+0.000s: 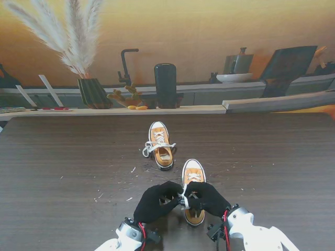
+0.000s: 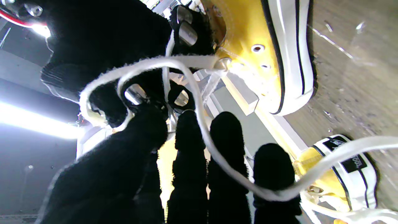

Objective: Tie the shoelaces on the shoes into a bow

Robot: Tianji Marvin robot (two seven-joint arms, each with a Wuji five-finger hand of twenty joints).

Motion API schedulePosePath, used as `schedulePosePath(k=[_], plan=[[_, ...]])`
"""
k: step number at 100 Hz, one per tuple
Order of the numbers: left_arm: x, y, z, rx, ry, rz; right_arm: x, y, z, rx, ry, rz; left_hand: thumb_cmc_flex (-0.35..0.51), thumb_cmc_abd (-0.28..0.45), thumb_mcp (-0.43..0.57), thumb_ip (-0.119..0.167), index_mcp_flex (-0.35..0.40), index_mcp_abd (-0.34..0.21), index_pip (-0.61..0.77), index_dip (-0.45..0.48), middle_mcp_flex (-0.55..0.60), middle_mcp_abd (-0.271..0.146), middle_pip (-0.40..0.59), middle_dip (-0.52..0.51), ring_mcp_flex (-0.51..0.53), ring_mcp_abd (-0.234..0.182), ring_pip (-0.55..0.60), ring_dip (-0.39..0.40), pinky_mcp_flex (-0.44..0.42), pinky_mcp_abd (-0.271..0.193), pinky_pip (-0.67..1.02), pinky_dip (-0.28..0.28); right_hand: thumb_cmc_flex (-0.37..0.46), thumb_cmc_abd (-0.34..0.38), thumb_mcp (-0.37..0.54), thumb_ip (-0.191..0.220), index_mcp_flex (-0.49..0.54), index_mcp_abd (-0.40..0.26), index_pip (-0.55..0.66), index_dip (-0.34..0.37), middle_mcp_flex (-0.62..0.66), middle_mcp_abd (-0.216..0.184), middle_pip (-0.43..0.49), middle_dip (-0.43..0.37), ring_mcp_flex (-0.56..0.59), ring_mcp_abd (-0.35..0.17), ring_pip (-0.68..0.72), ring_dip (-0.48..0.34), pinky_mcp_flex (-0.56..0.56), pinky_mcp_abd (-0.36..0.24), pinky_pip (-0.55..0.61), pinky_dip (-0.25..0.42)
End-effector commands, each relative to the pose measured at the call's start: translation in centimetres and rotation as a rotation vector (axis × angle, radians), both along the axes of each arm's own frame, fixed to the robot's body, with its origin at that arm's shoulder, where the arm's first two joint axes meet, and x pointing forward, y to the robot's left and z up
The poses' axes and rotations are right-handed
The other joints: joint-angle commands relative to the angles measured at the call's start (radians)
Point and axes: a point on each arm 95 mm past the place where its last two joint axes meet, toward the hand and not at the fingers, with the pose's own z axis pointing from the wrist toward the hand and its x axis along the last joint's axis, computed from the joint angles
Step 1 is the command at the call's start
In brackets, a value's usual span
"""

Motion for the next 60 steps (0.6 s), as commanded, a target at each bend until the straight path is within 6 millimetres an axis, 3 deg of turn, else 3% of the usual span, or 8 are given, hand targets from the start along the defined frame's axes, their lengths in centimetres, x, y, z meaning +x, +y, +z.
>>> schedulePosePath(k=[1, 20, 34, 60], plan=[[-0.28, -0.15, 0.01, 0.015, 0.013, -0.020, -0.12, 0.12, 0.22, 0.002, -0.002, 0.013, -0.032, 0.001, 0.091, -0.008, 0.000, -0.011, 0.092, 0.080, 0.012, -0.009, 0.007, 0.001, 0.021, -0.012, 0.012, 0.021, 0.012, 0.040, 0.031, -0.009, 0.038, 0.016, -0.009, 0.026, -0.023, -0.054, 0.013, 0.025, -0.018, 0.004, -0.013, -0.015, 0.037, 0.010, -0.010, -0.008, -0.007, 0.002, -0.007, -0.008], [-0.33, 0.01, 0.07, 0.027, 0.027, -0.047, 0.02, 0.01, 0.27, -0.030, -0.028, -0.005, -0.115, 0.013, 0.248, 0.032, -0.059, 0.035, 0.171, 0.227, -0.032, -0.006, 0.049, 0.038, 0.003, -0.009, 0.016, 0.027, 0.006, 0.045, 0.027, -0.005, 0.037, 0.016, -0.008, 0.026, -0.023, -0.052, 0.014, 0.025, -0.021, 0.002, -0.011, -0.016, 0.036, 0.007, -0.011, -0.008, -0.007, 0.000, -0.008, -0.009], [-0.40, 0.15, 0.06, 0.036, 0.035, -0.058, 0.08, -0.10, 0.32, -0.049, -0.045, -0.021, -0.139, 0.028, 0.277, 0.055, -0.077, 0.051, 0.190, 0.263, -0.045, -0.006, 0.064, 0.046, 0.000, -0.010, 0.019, 0.030, 0.003, 0.044, 0.027, -0.002, 0.035, 0.016, -0.007, 0.025, -0.025, -0.055, 0.014, 0.026, -0.026, 0.002, -0.012, -0.018, 0.034, 0.006, -0.013, -0.008, -0.007, 0.000, -0.008, -0.009], [-0.38, 0.72, 0.06, 0.053, 0.057, -0.042, 0.19, -0.42, 0.33, -0.095, -0.078, -0.075, -0.144, 0.038, 0.279, 0.062, -0.086, 0.058, 0.194, 0.274, -0.050, -0.004, 0.073, 0.047, 0.005, -0.011, 0.026, 0.032, 0.009, 0.041, 0.034, 0.004, 0.037, 0.014, -0.004, 0.025, -0.025, -0.059, 0.014, 0.027, -0.029, 0.006, -0.015, -0.024, 0.037, 0.008, -0.012, -0.007, -0.005, 0.000, -0.009, -0.011]])
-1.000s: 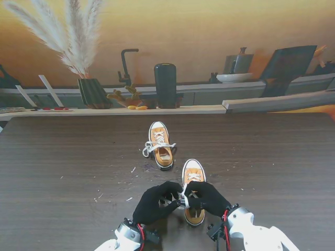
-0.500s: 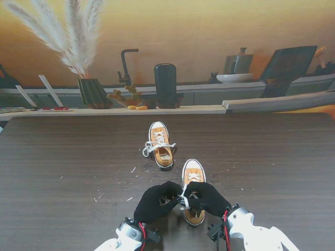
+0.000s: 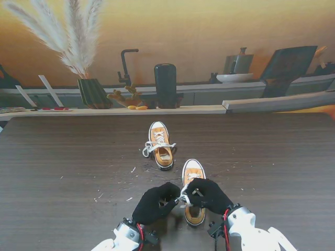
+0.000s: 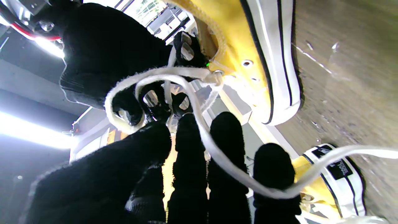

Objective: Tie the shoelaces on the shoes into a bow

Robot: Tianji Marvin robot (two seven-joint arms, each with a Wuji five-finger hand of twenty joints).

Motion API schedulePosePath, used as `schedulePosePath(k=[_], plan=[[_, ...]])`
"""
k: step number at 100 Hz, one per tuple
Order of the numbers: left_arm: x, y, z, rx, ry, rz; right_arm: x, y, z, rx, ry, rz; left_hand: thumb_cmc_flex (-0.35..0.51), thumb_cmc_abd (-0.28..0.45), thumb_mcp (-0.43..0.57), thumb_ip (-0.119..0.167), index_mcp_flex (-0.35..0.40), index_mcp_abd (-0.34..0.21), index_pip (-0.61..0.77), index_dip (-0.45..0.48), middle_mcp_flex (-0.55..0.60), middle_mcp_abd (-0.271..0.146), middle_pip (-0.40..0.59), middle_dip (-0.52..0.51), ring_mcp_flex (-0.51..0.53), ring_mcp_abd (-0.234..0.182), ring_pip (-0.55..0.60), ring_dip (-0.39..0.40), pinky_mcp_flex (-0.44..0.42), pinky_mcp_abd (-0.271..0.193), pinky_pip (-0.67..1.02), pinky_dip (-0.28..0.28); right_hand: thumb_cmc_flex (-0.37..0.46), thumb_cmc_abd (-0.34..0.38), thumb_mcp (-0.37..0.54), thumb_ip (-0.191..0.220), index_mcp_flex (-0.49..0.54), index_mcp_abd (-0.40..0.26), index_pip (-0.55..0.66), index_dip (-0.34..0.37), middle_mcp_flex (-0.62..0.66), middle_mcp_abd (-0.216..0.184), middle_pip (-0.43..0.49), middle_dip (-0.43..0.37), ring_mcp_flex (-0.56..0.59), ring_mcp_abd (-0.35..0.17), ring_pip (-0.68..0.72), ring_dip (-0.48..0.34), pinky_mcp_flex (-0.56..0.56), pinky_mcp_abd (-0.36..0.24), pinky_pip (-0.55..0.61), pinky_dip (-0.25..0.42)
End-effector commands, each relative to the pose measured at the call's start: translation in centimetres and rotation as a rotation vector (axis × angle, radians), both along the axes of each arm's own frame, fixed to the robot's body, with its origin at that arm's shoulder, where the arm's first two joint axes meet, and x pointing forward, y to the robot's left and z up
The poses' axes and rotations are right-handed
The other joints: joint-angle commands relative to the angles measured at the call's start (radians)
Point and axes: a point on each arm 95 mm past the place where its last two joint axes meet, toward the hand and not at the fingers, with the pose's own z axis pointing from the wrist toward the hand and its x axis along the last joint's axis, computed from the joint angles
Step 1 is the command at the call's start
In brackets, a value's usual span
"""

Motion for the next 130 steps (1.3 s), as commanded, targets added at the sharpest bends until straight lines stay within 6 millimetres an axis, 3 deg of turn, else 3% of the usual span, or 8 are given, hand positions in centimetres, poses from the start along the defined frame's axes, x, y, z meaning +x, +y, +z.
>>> schedulePosePath(k=[1, 61, 81, 96, 116, 130], plan=[[-0.1, 0.2, 0.0, 0.017, 0.011, -0.006, 0.0, 0.0, 0.0, -0.001, 0.007, -0.008, -0.025, 0.013, 0.027, 0.015, -0.016, 0.015, 0.038, 0.034, -0.012, -0.004, 0.021, 0.022, 0.005, -0.012, 0.026, 0.032, 0.010, 0.041, 0.033, 0.011, 0.030, 0.015, -0.004, 0.025, -0.022, -0.064, 0.014, 0.026, -0.029, 0.006, -0.015, -0.012, -0.002, 0.018, -0.016, -0.007, -0.005, 0.000, 0.001, -0.010], [0.2, 1.6, -0.7, 0.041, 0.074, 0.032, 0.1, -0.4, -0.3, -0.063, -0.029, -0.136, -0.024, 0.013, 0.022, 0.025, -0.016, 0.020, 0.039, 0.038, -0.013, 0.001, 0.028, 0.018, 0.009, -0.009, 0.030, 0.031, 0.016, 0.041, 0.036, 0.013, 0.025, 0.012, 0.001, 0.024, -0.023, -0.082, 0.015, 0.029, -0.009, 0.015, -0.031, -0.035, 0.024, 0.023, 0.001, 0.000, 0.024, 0.009, 0.009, -0.016], [0.2, 1.9, -0.9, 0.050, 0.088, 0.037, 0.2, -0.5, -0.4, -0.051, -0.020, -0.176, -0.024, 0.016, 0.018, 0.026, -0.020, 0.018, 0.036, 0.035, -0.015, 0.001, 0.028, 0.016, 0.007, -0.008, 0.029, 0.030, 0.015, 0.040, 0.036, 0.012, 0.021, 0.022, -0.014, 0.024, -0.033, -0.131, 0.008, 0.033, 0.002, 0.025, -0.055, -0.059, 0.029, 0.039, 0.009, 0.005, 0.041, 0.027, 0.003, -0.029], [0.2, 1.9, -1.0, 0.049, 0.090, 0.036, 0.1, -0.5, -0.3, -0.041, -0.026, -0.186, -0.013, 0.019, -0.004, 0.018, -0.021, 0.012, 0.027, 0.027, -0.016, 0.000, 0.025, 0.013, 0.008, -0.011, 0.030, 0.029, 0.015, 0.035, 0.035, 0.011, 0.020, 0.024, -0.020, 0.026, -0.033, -0.145, 0.006, 0.033, -0.002, 0.024, -0.082, -0.077, -0.039, 0.061, -0.038, -0.010, -0.037, 0.042, -0.121, -0.096], [0.3, 1.8, -1.0, 0.038, 0.084, 0.037, -0.2, -0.5, 0.2, -0.034, -0.068, -0.193, 0.007, 0.022, -0.035, 0.001, -0.023, 0.009, 0.014, 0.010, -0.017, 0.001, 0.015, 0.007, 0.009, -0.014, 0.029, 0.028, 0.017, 0.032, 0.037, 0.009, 0.016, 0.030, -0.024, 0.025, -0.035, -0.153, 0.005, 0.032, -0.031, 0.015, -0.096, -0.082, -0.153, 0.042, -0.112, -0.040, -0.174, -0.007, -0.205, -0.134], [0.3, 1.7, -1.0, 0.035, 0.084, 0.034, -0.3, -0.6, 0.4, -0.031, -0.084, -0.197, 0.021, 0.028, -0.062, -0.011, -0.026, 0.005, 0.004, -0.008, -0.019, 0.001, 0.002, 0.001, 0.008, -0.016, 0.029, 0.027, 0.017, 0.029, 0.038, 0.007, 0.013, 0.031, -0.026, 0.026, -0.035, -0.157, 0.004, 0.033, -0.034, 0.012, -0.110, -0.094, -0.175, 0.064, -0.180, -0.169, -0.233, -0.020, -0.273, -0.172]])
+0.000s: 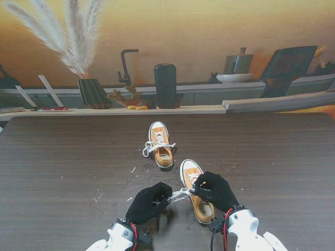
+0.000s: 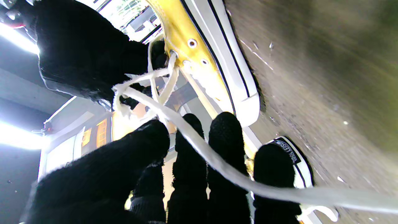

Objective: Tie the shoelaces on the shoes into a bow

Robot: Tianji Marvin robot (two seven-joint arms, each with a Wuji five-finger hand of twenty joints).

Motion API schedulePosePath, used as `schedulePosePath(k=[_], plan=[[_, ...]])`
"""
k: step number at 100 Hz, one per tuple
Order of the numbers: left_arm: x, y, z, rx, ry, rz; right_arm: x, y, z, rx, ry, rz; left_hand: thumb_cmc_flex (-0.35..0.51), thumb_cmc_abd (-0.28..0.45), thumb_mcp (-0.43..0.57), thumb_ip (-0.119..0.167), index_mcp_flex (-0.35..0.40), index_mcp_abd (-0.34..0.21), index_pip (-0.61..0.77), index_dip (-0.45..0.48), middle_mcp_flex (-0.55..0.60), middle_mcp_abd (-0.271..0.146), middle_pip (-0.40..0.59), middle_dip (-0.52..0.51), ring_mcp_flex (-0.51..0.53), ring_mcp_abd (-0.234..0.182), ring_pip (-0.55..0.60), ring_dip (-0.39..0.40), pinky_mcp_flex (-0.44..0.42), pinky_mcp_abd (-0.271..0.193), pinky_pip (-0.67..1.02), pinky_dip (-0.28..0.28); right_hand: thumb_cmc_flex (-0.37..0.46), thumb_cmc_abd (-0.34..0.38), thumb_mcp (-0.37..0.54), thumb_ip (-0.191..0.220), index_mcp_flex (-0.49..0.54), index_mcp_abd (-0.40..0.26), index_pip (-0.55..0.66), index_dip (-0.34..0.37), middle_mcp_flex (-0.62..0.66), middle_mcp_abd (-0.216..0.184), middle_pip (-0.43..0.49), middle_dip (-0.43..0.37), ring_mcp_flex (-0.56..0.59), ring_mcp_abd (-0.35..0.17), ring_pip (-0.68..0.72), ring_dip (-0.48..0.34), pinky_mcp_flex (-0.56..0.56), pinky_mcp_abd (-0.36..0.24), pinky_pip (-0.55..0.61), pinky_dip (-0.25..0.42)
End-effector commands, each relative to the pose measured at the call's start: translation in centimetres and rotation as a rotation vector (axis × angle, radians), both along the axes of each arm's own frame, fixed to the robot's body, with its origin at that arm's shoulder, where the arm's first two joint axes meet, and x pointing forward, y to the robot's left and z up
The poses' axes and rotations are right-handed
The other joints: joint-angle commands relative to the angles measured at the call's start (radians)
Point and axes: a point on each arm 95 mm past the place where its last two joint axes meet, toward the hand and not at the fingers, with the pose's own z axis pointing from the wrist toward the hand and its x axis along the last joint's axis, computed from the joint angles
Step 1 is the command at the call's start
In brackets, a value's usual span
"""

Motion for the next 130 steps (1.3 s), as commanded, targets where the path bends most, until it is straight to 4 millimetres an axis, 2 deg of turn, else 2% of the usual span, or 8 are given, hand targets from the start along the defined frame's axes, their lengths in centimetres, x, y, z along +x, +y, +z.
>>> schedulePosePath(k=[1, 18, 22, 32, 46, 95, 113, 130], plan=[[-0.1, -0.3, 0.0, 0.002, 0.003, -0.016, -0.1, 0.1, 0.2, 0.006, -0.004, 0.010, 0.018, 0.026, -0.028, -0.022, -0.027, 0.005, 0.005, -0.018, -0.018, 0.001, -0.009, 0.001, 0.008, -0.016, 0.029, 0.027, 0.014, 0.029, 0.033, 0.007, 0.013, 0.020, 0.003, 0.026, -0.013, -0.114, 0.009, 0.033, -0.022, -0.013, -0.014, -0.015, -0.019, 0.029, -0.038, -0.074, -0.048, -0.048, -0.093, -0.063], [-0.1, -0.4, 0.0, 0.002, 0.006, -0.016, -0.2, 0.0, 0.3, -0.030, -0.038, 0.013, 0.027, 0.028, -0.044, -0.028, -0.028, 0.004, -0.001, -0.029, -0.017, 0.002, -0.016, -0.001, 0.008, -0.017, 0.029, 0.027, 0.014, 0.029, 0.033, 0.006, 0.004, 0.025, -0.002, 0.025, -0.013, -0.134, 0.003, 0.037, -0.044, -0.024, -0.014, -0.011, -0.036, 0.047, -0.100, -0.342, -0.112, -0.058, -0.131, -0.066], [0.0, -0.4, 0.0, 0.004, 0.005, -0.015, -0.1, 0.0, 0.3, -0.038, -0.046, 0.008, 0.028, 0.028, -0.047, -0.029, -0.028, 0.004, -0.002, -0.031, -0.017, 0.002, -0.017, -0.001, 0.008, -0.017, 0.029, 0.027, 0.015, 0.028, 0.033, 0.006, 0.002, 0.024, -0.002, 0.025, -0.014, -0.139, 0.001, 0.038, -0.050, -0.024, -0.015, -0.012, -0.038, 0.054, -0.097, -0.460, -0.118, -0.060, -0.139, -0.060], [0.0, -0.4, 0.0, 0.006, 0.007, -0.015, 0.0, -0.2, 0.3, -0.058, -0.059, -0.006, 0.042, 0.032, -0.075, -0.033, -0.029, 0.005, -0.009, -0.049, -0.015, 0.003, -0.025, -0.002, 0.010, -0.018, 0.028, 0.026, 0.017, 0.025, 0.035, 0.004, 0.002, 0.023, -0.001, 0.025, -0.013, -0.144, 0.001, 0.037, -0.067, -0.022, -0.022, -0.019, -0.037, 0.076, -0.140, -0.657, -0.143, -0.070, -0.176, -0.072], [0.1, -0.5, 0.0, 0.011, 0.012, -0.020, 0.0, -0.6, 0.2, -0.067, -0.065, -0.022, 0.059, 0.036, -0.106, -0.035, -0.028, 0.008, -0.020, -0.076, -0.015, 0.005, -0.038, -0.008, 0.008, -0.019, 0.027, 0.025, 0.016, 0.024, 0.036, 0.001, 0.004, 0.021, -0.001, 0.025, -0.012, -0.146, 0.000, 0.034, -0.078, -0.018, -0.065, -0.050, -0.061, 0.093, -0.197, -0.812, -0.175, -0.091, -0.257, -0.117], [0.0, -0.5, 0.1, 0.037, 0.046, -0.024, 0.5, -2.5, -0.4, -0.132, -0.063, -0.124, 0.067, 0.043, -0.119, -0.029, -0.031, 0.019, 0.000, -0.079, -0.018, 0.012, -0.049, -0.016, 0.001, -0.012, 0.020, 0.024, 0.007, 0.027, 0.029, -0.002, 0.012, 0.007, 0.020, 0.024, -0.001, -0.100, 0.007, 0.026, -0.080, -0.009, -0.077, -0.075, -0.093, 0.106, -0.202, -0.864, -0.185, -0.075, -0.292, -0.145], [-0.1, -0.4, 0.1, 0.040, 0.061, -0.031, 0.7, -2.8, -0.7, -0.146, -0.050, -0.145, 0.021, 0.043, -0.046, 0.007, -0.052, 0.042, 0.045, -0.024, -0.030, 0.017, -0.058, -0.007, -0.008, -0.001, 0.013, 0.027, -0.004, 0.037, 0.019, 0.003, 0.012, 0.005, 0.022, 0.024, 0.001, -0.094, 0.007, 0.022, -0.079, -0.006, -0.075, -0.077, -0.092, 0.108, -0.202, -0.870, -0.185, -0.072, -0.291, -0.144], [-0.2, -0.2, 0.1, 0.025, 0.069, -0.019, 0.9, -3.0, -0.9, -0.157, -0.046, -0.159, -0.029, 0.030, 0.029, 0.066, -0.041, 0.048, 0.070, 0.010, -0.026, 0.022, -0.053, -0.002, -0.011, 0.006, 0.011, 0.030, -0.008, 0.045, 0.014, 0.009, 0.011, 0.003, 0.024, 0.023, 0.001, -0.097, 0.008, 0.020, -0.076, -0.006, -0.072, -0.079, -0.090, 0.110, -0.200, -0.874, -0.182, -0.070, -0.290, -0.143]])
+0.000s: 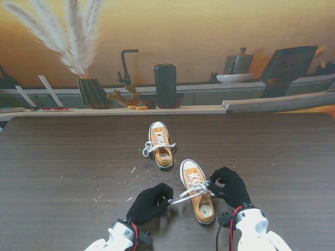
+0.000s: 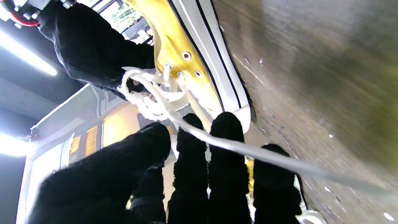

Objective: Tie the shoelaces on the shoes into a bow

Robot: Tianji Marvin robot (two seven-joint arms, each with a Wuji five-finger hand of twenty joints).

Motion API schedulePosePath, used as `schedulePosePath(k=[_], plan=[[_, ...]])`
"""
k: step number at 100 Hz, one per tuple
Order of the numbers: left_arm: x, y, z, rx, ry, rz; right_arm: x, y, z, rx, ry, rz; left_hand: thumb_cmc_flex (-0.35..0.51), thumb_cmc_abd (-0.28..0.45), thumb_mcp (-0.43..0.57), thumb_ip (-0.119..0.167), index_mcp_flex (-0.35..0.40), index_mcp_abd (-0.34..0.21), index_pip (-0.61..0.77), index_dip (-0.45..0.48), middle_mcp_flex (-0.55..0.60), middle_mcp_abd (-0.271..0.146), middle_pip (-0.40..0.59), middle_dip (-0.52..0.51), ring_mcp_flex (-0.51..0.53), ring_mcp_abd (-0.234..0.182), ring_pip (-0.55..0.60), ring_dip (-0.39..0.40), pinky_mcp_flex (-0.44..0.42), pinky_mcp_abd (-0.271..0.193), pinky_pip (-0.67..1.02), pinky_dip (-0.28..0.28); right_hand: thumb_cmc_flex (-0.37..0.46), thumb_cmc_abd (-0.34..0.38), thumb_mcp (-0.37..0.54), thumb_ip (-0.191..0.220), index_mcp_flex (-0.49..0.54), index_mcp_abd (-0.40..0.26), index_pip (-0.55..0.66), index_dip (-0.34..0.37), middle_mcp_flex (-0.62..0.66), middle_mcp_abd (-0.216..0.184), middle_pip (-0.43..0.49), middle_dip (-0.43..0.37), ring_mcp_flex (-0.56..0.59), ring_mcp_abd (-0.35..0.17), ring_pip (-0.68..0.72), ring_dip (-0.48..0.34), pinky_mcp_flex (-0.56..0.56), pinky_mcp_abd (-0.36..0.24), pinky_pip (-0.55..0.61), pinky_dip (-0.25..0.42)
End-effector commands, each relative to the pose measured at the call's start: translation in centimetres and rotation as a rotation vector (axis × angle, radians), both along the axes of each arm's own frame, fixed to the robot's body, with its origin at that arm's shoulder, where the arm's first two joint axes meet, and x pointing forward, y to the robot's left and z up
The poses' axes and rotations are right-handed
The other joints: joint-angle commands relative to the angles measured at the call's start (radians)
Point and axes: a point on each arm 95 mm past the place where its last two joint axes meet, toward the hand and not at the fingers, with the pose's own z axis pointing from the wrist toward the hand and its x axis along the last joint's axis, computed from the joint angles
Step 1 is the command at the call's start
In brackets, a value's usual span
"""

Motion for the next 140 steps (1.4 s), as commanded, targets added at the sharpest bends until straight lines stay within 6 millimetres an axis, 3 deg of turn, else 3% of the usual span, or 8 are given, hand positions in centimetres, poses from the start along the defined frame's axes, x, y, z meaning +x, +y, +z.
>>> schedulePosePath(k=[1, 9, 14, 22, 31, 95, 112, 140], plan=[[-0.2, -0.1, 0.0, 0.000, 0.007, -0.004, 0.1, 0.0, -0.1, -0.003, 0.011, 0.003, -0.053, 0.009, 0.048, 0.038, -0.015, 0.049, 0.028, 0.039, -0.014, 0.009, -0.005, -0.002, -0.010, 0.000, 0.010, 0.030, -0.009, 0.045, 0.008, 0.010, 0.028, 0.001, 0.026, 0.023, 0.001, -0.062, 0.018, 0.020, -0.025, -0.002, 0.004, -0.012, -0.021, 0.028, -0.008, -0.021, -0.009, -0.022, -0.007, -0.010], [-0.2, -0.1, 0.0, -0.004, 0.009, 0.000, 0.0, 0.0, -0.2, -0.001, 0.012, 0.002, -0.062, 0.016, 0.050, 0.050, -0.022, 0.043, 0.022, 0.043, -0.021, 0.008, -0.007, -0.002, -0.013, 0.000, 0.010, 0.031, -0.011, 0.044, 0.006, 0.011, 0.028, 0.001, 0.027, 0.023, 0.002, -0.063, 0.018, 0.020, -0.025, -0.002, 0.004, -0.013, -0.021, 0.029, -0.007, -0.023, -0.009, -0.021, -0.007, -0.010], [-0.2, -0.1, 0.0, -0.002, 0.005, 0.004, 0.0, 0.0, -0.2, 0.000, 0.013, 0.004, -0.007, 0.025, -0.046, 0.017, -0.039, 0.029, -0.027, 0.001, -0.029, 0.007, -0.015, -0.007, -0.014, -0.009, 0.011, 0.033, -0.011, 0.034, 0.006, 0.014, 0.028, 0.003, 0.027, 0.023, 0.002, -0.064, 0.018, 0.019, -0.024, -0.003, 0.005, -0.013, -0.022, 0.028, -0.007, -0.023, -0.008, -0.021, -0.007, -0.010], [-0.2, -0.2, 0.0, 0.010, -0.012, 0.003, 0.0, 0.1, -0.2, 0.001, 0.011, 0.008, 0.004, 0.016, -0.201, -0.017, -0.086, 0.044, -0.217, -0.205, -0.073, 0.001, 0.017, -0.061, -0.021, -0.023, 0.009, 0.033, -0.014, 0.018, 0.005, 0.009, 0.026, 0.003, 0.026, 0.022, 0.001, -0.066, 0.018, 0.020, -0.022, -0.003, 0.005, -0.014, -0.022, 0.028, -0.007, -0.024, -0.007, -0.021, -0.006, -0.010], [-0.2, -0.4, 0.0, 0.018, -0.020, -0.016, -0.1, 0.1, -0.1, 0.006, 0.010, 0.013, -0.034, 0.057, -0.275, 0.016, -0.055, 0.074, -0.397, -0.336, -0.097, -0.006, 0.050, -0.099, -0.026, -0.030, 0.005, 0.036, -0.018, 0.012, 0.003, 0.008, 0.026, 0.003, 0.025, 0.022, 0.001, -0.067, 0.017, 0.019, -0.019, -0.003, 0.006, -0.015, -0.021, 0.029, -0.005, -0.025, -0.005, -0.020, -0.005, -0.009], [0.4, -3.4, -0.1, 0.130, -0.062, -0.012, -1.0, 0.6, 0.5, 0.037, -0.017, 0.057, -0.008, -0.052, -0.292, -0.013, 0.039, 0.102, -0.378, -0.364, -0.035, -0.028, 0.114, -0.118, 0.035, -0.071, 0.028, 0.028, 0.048, -0.013, 0.050, -0.009, 0.027, 0.000, 0.025, 0.023, 0.004, -0.069, 0.016, 0.017, -0.004, -0.005, 0.003, -0.018, -0.017, 0.031, 0.010, -0.012, 0.015, -0.014, 0.014, -0.002], [0.5, -4.1, -0.2, 0.122, -0.064, 0.015, -1.2, 0.5, 0.7, 0.037, -0.026, 0.066, 0.116, -0.023, -0.344, -0.075, 0.114, 0.050, -0.278, -0.390, 0.046, -0.027, 0.116, -0.096, 0.080, -0.055, 0.055, 0.008, 0.079, 0.000, 0.092, -0.036, 0.025, -0.001, 0.027, 0.022, 0.006, -0.071, 0.015, 0.016, 0.003, -0.006, 0.002, -0.018, -0.012, 0.031, 0.016, -0.004, 0.025, -0.012, 0.021, -0.001], [0.8, -4.8, -0.3, 0.147, -0.058, 0.041, -1.6, 0.4, 0.9, 0.051, -0.032, 0.074, 0.032, -0.079, -0.338, -0.035, 0.088, 0.085, -0.322, -0.417, 0.023, -0.025, 0.137, -0.111, 0.078, -0.062, 0.055, 0.003, 0.079, -0.009, 0.094, -0.043, 0.027, -0.003, 0.029, 0.022, 0.009, -0.067, 0.015, 0.016, 0.012, -0.005, 0.002, -0.018, -0.008, 0.033, 0.024, 0.009, 0.035, -0.008, 0.032, 0.001]])
